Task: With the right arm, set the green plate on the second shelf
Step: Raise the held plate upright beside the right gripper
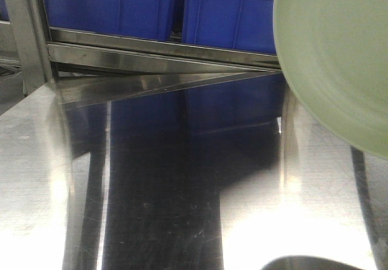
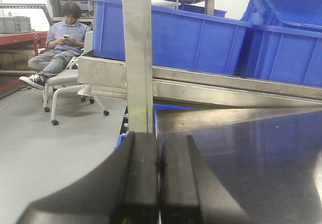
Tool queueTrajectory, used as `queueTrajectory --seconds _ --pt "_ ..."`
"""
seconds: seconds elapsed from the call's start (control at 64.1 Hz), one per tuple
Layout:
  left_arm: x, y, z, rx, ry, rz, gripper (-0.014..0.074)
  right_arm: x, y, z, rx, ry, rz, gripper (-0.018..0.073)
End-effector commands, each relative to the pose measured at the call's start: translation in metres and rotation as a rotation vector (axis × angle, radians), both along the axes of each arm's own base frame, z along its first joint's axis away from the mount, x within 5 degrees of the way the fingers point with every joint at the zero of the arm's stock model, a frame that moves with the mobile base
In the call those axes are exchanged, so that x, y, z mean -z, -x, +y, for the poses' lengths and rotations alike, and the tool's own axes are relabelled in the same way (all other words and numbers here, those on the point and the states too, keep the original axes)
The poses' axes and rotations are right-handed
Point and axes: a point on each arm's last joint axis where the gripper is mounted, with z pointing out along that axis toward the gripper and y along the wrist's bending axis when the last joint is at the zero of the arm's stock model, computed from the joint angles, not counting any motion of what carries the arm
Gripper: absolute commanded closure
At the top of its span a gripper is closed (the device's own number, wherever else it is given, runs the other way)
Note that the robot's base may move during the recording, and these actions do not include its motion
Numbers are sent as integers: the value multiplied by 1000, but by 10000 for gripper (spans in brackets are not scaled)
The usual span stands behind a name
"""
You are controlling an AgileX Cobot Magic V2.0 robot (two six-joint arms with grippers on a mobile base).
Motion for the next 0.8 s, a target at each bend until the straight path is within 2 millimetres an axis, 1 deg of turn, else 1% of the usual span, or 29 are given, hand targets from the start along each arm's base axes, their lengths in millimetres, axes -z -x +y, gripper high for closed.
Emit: queueTrajectory --seconds 0.0,0.203,0.78 --pt "5 0 0 -1 13 -58 466 -20 5 -1 -1 -33 -181 506" --pt "5 0 0 -1 13 -58 466 -28 8 -1 1 -40 -282 506" --pt "5 0 0 -1 13 -58 466 -28 8 -1 1 -40 -284 506"
